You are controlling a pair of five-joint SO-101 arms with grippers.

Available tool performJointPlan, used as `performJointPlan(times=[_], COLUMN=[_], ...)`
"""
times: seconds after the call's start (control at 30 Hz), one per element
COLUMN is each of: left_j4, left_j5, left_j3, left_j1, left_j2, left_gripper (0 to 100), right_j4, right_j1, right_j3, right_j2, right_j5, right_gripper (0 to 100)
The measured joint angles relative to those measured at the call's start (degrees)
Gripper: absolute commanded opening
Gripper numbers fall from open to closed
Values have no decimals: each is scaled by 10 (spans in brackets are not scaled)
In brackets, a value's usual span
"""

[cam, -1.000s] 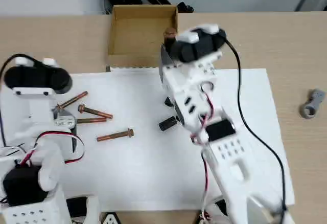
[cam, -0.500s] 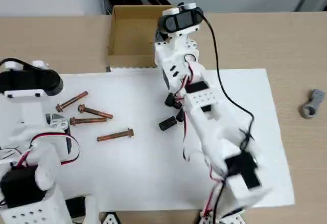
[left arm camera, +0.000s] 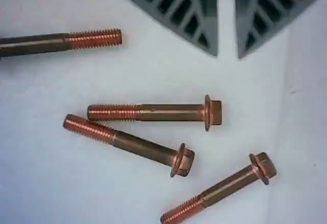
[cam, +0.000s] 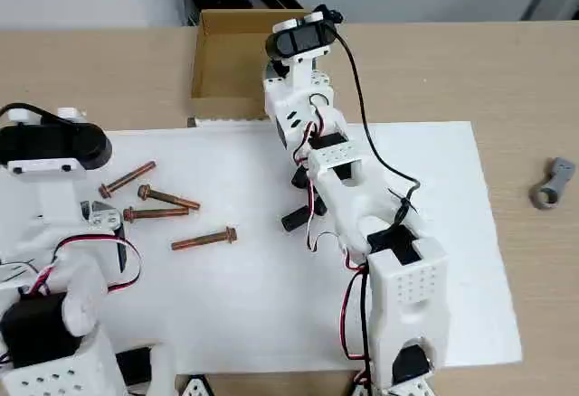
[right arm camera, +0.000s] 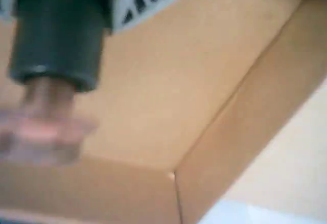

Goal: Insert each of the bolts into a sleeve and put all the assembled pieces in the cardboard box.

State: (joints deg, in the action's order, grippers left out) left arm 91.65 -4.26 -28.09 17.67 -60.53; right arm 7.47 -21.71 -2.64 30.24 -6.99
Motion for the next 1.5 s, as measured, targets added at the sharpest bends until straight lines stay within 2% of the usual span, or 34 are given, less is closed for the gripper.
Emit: performJointPlan(times=[0.27,0.6,0.73,0.9,1.1,1.2,1.33,1.5], left_j4=[0,0,0,-24,-62,-78,-102,-145], left_j5=[0,0,0,0,0,0,30,66], left_j3=[0,-3,-34,-91,-105,-105,-105,-90], left_j1=[0,0,0,0,0,0,34,97], left_j2=[0,0,1,1,2,2,39,160], left_gripper=[6,7,8,8,8,17,64,66], right_j4=[-13,-135,-213,-325,-471,-535,-631,-756], right_j1=[0,0,0,0,0,0,0,0], right_j3=[1,1,1,1,1,1,1,1], right_j2=[-1,-117,-188,-269,-360,-404,-471,-551], right_j5=[0,0,0,0,0,-24,-41,-51], right_gripper=[131,130,125,2,12,12,12,12])
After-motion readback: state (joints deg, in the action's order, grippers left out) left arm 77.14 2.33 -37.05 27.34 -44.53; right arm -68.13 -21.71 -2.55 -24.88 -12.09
